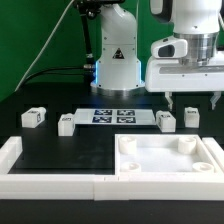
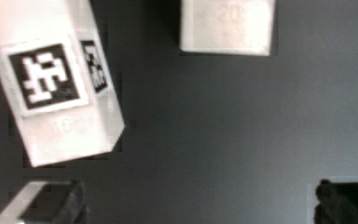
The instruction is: Assemble one leg
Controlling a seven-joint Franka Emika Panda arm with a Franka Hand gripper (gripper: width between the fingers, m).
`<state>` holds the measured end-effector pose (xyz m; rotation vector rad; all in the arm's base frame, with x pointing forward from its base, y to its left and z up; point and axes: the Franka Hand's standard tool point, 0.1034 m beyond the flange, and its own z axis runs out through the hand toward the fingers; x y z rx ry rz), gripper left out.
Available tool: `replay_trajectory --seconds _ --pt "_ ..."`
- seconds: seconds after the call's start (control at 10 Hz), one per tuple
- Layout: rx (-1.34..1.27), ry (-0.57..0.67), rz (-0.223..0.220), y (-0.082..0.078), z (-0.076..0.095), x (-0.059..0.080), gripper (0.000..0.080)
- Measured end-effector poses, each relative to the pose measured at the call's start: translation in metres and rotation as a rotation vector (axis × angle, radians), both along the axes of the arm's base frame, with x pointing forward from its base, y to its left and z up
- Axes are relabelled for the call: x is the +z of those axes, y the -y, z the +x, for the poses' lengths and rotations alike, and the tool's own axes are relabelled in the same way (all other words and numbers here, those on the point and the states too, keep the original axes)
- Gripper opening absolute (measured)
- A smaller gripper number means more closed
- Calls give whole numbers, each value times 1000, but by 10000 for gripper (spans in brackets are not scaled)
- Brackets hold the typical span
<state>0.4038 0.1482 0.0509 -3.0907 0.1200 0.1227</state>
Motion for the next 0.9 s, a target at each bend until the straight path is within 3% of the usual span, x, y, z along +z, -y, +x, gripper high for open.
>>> replay_trajectory --seconds 0.4,0.7,0.9 --pt "17 -335 -28 -3 -21 -12 649" --pt "0 -616 13 -16 -38 -14 649" --pt "-5 -773 38 -17 -49 -13 649"
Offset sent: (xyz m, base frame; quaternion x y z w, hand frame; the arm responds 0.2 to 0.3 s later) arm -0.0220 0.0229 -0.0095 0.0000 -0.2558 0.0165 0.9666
